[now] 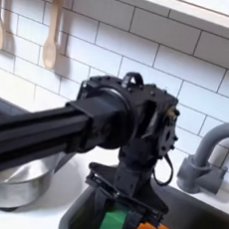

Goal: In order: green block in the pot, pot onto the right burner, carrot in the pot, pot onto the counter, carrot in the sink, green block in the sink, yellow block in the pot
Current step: 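Take the green block out of the pot and put it in the sink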

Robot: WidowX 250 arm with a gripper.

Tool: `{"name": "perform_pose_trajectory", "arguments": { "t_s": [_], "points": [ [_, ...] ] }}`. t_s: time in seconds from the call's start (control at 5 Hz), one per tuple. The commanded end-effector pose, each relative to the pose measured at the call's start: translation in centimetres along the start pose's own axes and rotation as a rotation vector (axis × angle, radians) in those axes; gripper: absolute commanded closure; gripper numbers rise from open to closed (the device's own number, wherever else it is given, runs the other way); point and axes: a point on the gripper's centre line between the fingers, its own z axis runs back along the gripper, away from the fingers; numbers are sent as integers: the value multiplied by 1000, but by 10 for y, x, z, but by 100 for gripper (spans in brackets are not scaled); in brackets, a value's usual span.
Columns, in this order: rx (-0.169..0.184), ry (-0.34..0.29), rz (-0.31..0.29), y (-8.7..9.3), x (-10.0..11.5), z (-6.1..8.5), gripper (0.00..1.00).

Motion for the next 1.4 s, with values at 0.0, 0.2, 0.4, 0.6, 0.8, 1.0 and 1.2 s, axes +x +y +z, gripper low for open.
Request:
{"name": "perform_pose_trajectory", "arguments": {
  "t_s": [0.0,0.2,0.4,0.6,0.8,1.0,1.2],
  "points": [
    [-8,3,-32,-5,-3,-2,0],
    [-13,0,-31,-5,-3,-2,0],
    [-18,9,-42,-7,-5,-4,0],
    [-30,17,-59,-13,-6,-9,0],
    [-37,23,-98,-24,-8,-15,0],
    [-42,16,-122,-32,-10,-16,0],
    [-43,12,-126,-36,-11,-19,0]
  ]
}}
